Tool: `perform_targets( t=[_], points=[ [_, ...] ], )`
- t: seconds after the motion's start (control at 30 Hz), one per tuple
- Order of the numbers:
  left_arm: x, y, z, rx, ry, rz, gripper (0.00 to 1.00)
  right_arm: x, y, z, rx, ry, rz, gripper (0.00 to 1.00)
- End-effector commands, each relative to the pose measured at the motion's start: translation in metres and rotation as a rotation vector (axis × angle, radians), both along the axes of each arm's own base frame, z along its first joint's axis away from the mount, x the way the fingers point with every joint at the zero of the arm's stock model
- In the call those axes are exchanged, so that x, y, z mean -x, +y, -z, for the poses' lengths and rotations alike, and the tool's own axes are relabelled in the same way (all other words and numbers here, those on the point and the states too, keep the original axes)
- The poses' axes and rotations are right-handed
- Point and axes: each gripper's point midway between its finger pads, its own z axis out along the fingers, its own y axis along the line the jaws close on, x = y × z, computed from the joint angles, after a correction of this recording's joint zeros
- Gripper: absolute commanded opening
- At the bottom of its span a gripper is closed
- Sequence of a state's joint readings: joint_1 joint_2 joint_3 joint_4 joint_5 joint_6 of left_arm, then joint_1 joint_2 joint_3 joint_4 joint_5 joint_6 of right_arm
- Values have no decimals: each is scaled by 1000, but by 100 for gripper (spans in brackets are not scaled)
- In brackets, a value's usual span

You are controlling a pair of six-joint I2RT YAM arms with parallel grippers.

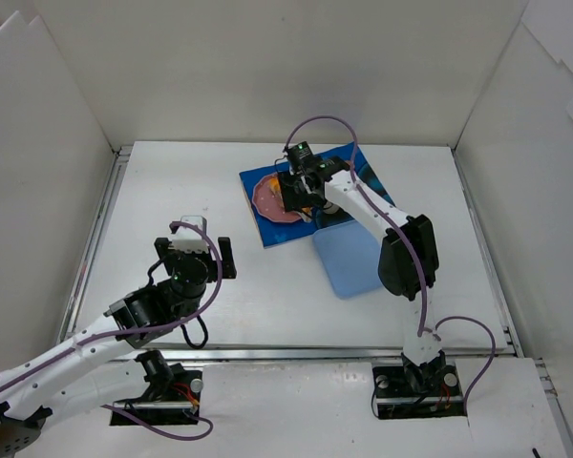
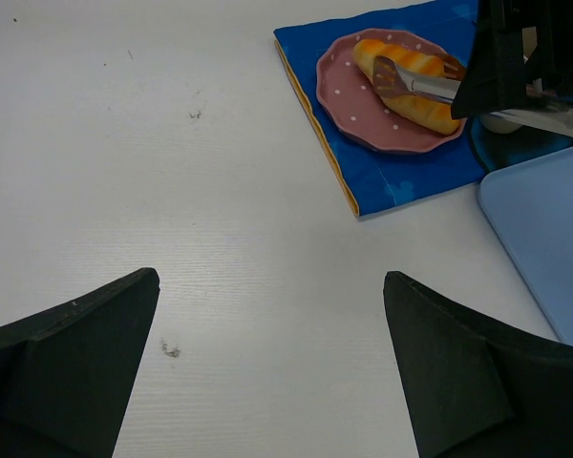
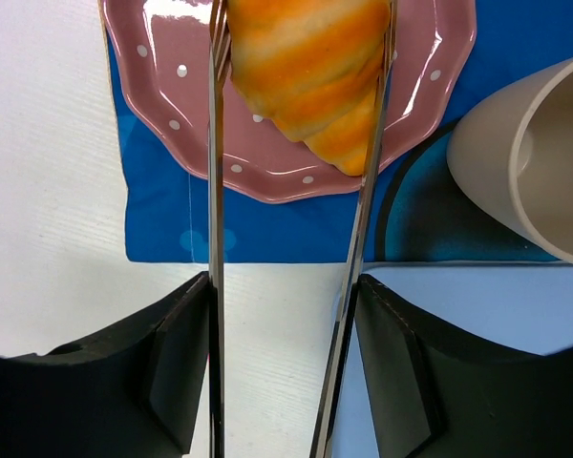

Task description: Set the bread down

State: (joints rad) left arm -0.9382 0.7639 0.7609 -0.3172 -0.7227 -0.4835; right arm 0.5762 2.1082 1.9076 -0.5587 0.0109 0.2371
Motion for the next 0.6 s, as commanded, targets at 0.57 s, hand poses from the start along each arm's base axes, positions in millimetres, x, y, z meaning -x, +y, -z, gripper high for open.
perform_targets(
  t=[0.57],
  points=[
    [-5,-1,-18,40,-36,-25,100,-10,2,-63,-60,-153,1,67]
  ],
)
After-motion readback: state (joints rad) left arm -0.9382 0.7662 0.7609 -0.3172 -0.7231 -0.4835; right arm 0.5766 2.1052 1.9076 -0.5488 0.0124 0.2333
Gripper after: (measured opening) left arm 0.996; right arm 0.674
